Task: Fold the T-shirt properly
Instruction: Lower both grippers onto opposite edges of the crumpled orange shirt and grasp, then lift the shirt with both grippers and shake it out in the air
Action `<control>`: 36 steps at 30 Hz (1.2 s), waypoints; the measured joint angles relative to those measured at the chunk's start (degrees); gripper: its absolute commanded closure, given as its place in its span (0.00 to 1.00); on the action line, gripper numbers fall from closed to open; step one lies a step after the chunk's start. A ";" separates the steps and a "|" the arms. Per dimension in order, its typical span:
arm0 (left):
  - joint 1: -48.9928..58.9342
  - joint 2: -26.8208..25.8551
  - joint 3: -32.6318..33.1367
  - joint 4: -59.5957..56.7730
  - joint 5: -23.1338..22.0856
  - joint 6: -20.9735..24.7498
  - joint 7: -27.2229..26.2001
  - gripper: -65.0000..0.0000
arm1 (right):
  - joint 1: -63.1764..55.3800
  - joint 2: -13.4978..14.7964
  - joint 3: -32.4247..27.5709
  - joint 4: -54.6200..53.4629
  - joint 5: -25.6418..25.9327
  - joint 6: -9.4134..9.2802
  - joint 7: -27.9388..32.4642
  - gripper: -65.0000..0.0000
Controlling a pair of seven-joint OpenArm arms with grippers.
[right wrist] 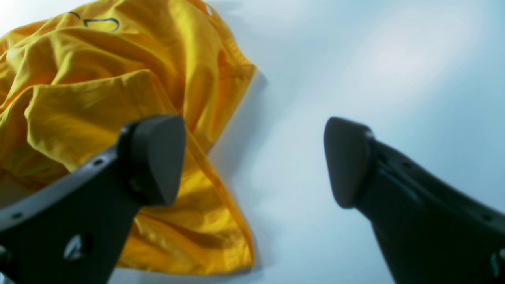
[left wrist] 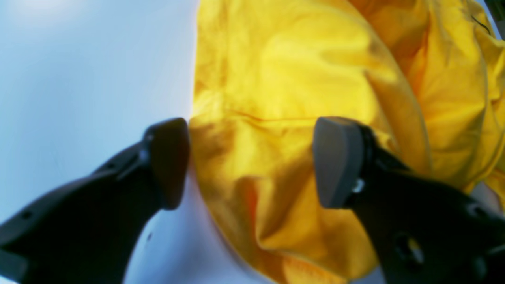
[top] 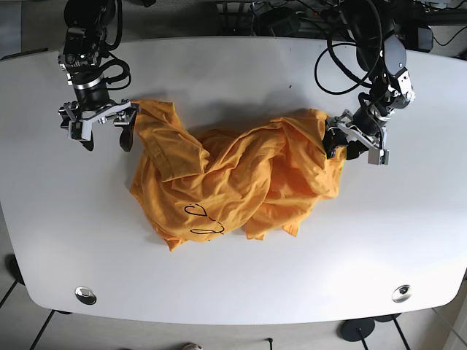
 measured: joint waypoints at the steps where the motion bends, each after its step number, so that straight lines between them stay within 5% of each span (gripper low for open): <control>1: -0.15 -0.20 0.24 -0.28 0.11 0.02 0.59 0.58 | 0.26 0.00 0.00 -0.02 -0.04 -0.02 -0.09 0.19; 4: 0.35 -0.28 0.13 -0.44 0.24 0.20 0.76 0.97 | 1.51 0.02 0.15 -1.31 0.04 0.00 0.66 0.19; 5: 0.44 -0.39 0.15 -0.48 0.44 0.20 1.01 1.00 | 2.43 -0.02 0.13 -2.49 0.02 0.02 0.35 0.19; 15: 6.75 -1.90 2.84 20.46 2.16 0.66 4.66 1.00 | 17.55 0.00 0.13 -20.13 0.07 0.02 -4.17 0.19; 19: 7.74 -1.84 -0.48 24.72 1.79 0.59 7.21 1.00 | 24.39 -0.17 0.31 -30.42 0.07 6.23 -4.63 0.19; 21: 7.65 -1.81 -3.15 24.79 2.19 0.63 11.19 1.00 | 25.97 -0.15 0.33 -34.40 1.33 7.61 -4.13 0.19; 24: 7.52 -1.62 -3.52 26.38 1.70 0.61 11.19 1.00 | 27.28 0.15 0.28 -38.10 5.86 9.55 -2.64 0.19; 30: 7.67 -1.66 -6.71 26.40 1.95 0.61 11.28 1.00 | 31.30 0.09 0.13 -45.03 6.10 12.79 -0.98 0.20; 32: 7.78 -1.66 -6.73 26.40 1.95 0.61 11.30 1.00 | 32.89 -0.31 0.17 -47.80 6.36 13.14 0.07 0.28; 36: 7.80 -1.44 -11.37 26.38 1.14 0.33 11.30 1.00 | 33.90 -0.48 0.11 -49.94 6.54 12.96 -0.09 0.60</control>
